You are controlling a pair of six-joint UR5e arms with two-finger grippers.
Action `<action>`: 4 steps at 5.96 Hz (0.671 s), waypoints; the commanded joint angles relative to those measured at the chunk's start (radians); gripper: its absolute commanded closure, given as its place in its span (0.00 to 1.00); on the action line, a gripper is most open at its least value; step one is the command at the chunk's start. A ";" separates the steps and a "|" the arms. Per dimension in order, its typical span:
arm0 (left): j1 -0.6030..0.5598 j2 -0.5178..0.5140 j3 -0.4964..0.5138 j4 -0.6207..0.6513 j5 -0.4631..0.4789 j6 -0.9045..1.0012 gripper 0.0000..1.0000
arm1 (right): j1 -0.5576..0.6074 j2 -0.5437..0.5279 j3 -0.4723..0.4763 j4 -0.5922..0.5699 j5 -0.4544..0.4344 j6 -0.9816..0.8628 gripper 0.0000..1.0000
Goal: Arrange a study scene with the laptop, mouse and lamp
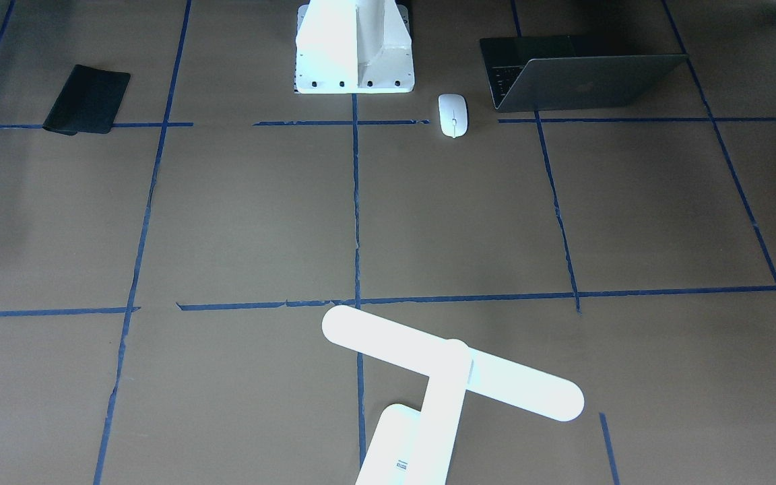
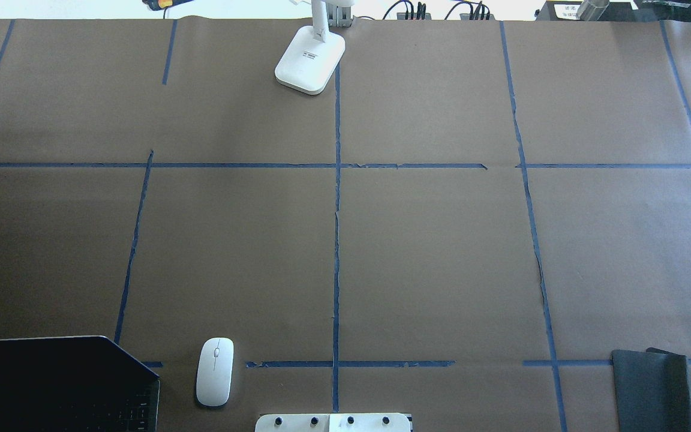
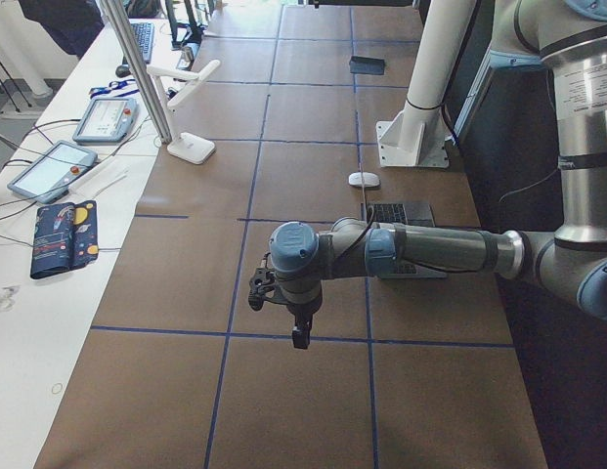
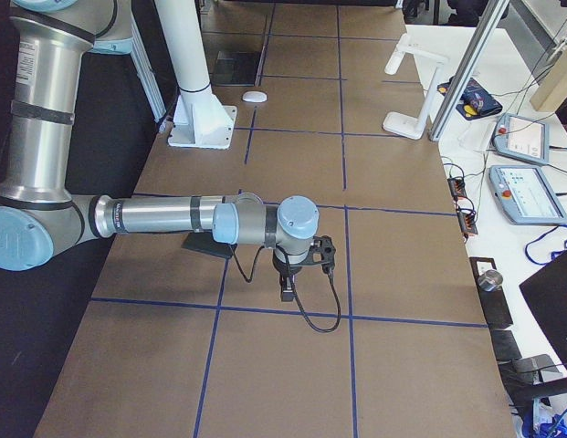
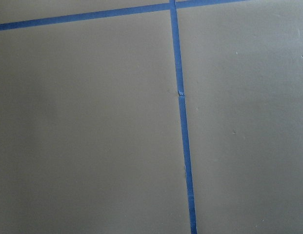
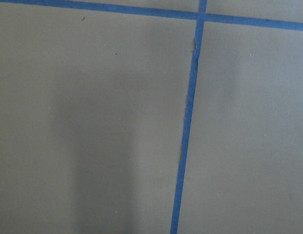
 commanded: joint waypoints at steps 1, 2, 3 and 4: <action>0.002 0.001 -0.002 -0.003 0.000 0.003 0.00 | 0.000 0.000 0.000 0.000 0.002 0.000 0.00; 0.002 -0.001 -0.004 -0.006 0.001 0.003 0.00 | 0.000 0.000 0.003 0.000 0.002 -0.002 0.00; 0.005 -0.012 -0.007 -0.009 -0.002 -0.005 0.00 | 0.000 0.002 0.009 0.000 0.002 -0.002 0.00; 0.009 -0.054 -0.019 -0.056 0.001 -0.005 0.00 | 0.000 0.000 0.014 0.000 0.002 -0.002 0.00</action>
